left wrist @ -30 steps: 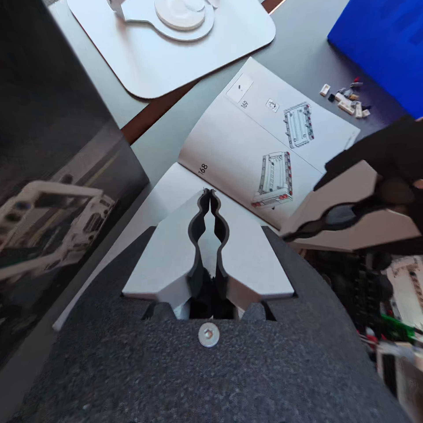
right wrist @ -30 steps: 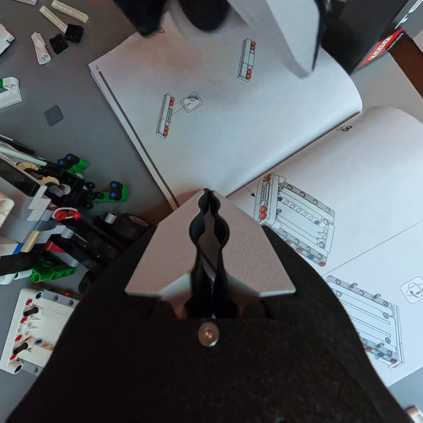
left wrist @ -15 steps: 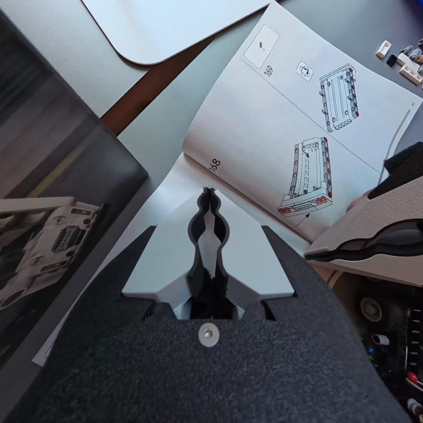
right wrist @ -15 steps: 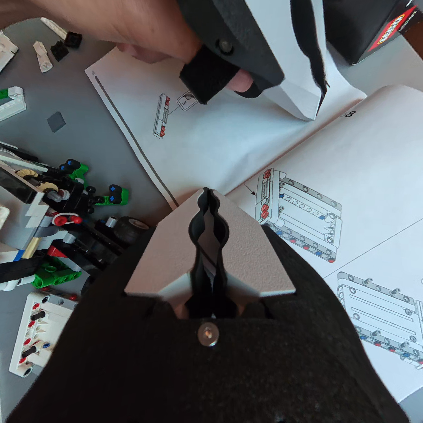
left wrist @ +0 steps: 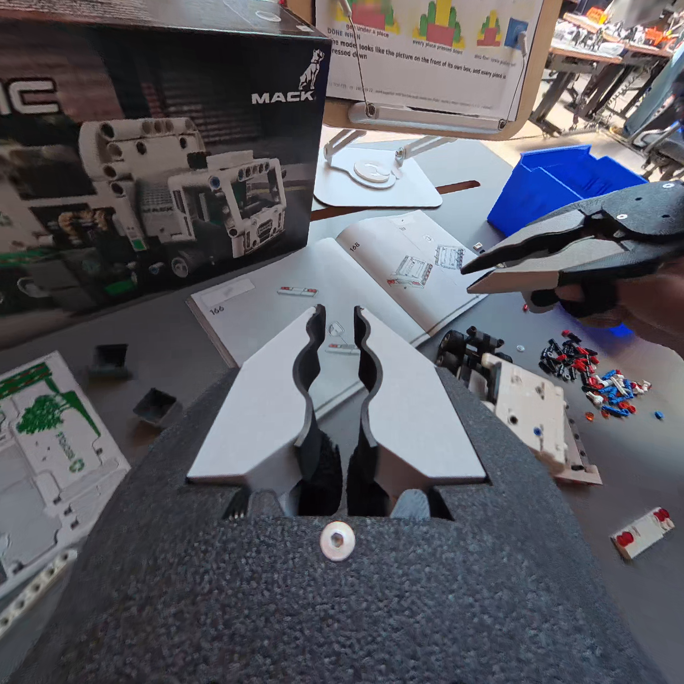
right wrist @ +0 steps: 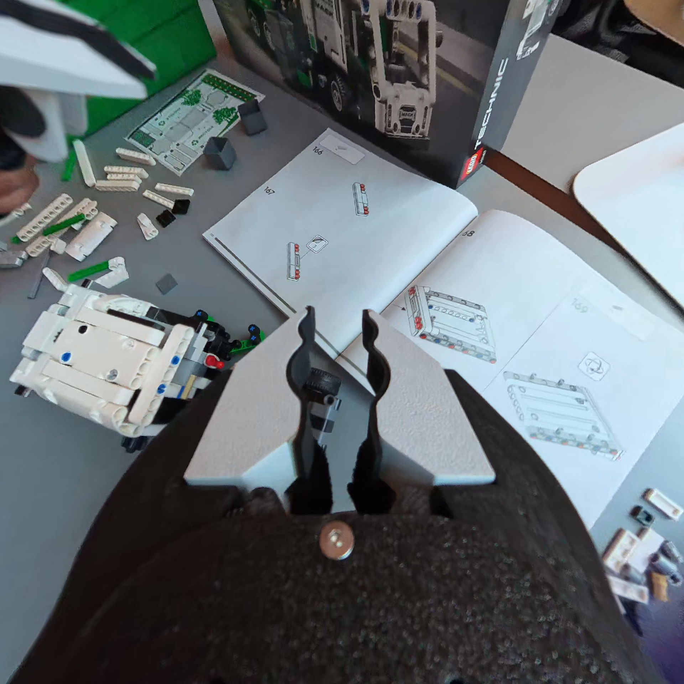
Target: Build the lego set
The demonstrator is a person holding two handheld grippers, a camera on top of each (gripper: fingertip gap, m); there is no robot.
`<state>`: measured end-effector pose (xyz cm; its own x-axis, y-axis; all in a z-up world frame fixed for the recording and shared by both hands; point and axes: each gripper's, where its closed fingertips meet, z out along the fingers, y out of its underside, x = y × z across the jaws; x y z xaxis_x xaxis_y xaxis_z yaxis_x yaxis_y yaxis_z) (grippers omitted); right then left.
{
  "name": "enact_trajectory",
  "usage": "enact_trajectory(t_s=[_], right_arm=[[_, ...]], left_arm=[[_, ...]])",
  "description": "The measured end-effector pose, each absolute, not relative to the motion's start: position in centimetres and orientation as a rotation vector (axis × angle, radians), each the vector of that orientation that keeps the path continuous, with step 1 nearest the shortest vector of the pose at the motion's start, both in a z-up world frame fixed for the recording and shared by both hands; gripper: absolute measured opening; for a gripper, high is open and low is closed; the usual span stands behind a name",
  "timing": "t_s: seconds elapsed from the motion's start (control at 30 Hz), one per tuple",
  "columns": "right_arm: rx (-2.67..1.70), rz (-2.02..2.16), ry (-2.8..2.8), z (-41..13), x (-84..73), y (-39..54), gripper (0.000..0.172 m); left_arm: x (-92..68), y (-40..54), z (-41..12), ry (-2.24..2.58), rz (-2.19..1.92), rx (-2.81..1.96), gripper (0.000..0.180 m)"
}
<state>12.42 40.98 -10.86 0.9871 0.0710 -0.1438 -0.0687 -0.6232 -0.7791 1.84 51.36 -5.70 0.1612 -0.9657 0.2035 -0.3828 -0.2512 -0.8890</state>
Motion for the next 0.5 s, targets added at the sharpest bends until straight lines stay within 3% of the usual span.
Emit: enact_trajectory(t_s=[0.03,0.17,0.5], right_arm=[[-2.221,0.222,0.026,-10.8,12.2,40.7,0.022],[-2.156,0.233,0.091,-10.7,11.7,39.9,0.030],[-2.150,0.167,0.026,-11.4,10.7,39.4,0.029]], left_arm=[[0.5,50.8,-5.8,1.266,-1.064,-1.738,0.014],[-3.4,50.0,-7.0,1.204,-1.001,-1.725,0.015],[-6.4,51.9,-7.7,1.199,-0.902,-1.765,0.018]])
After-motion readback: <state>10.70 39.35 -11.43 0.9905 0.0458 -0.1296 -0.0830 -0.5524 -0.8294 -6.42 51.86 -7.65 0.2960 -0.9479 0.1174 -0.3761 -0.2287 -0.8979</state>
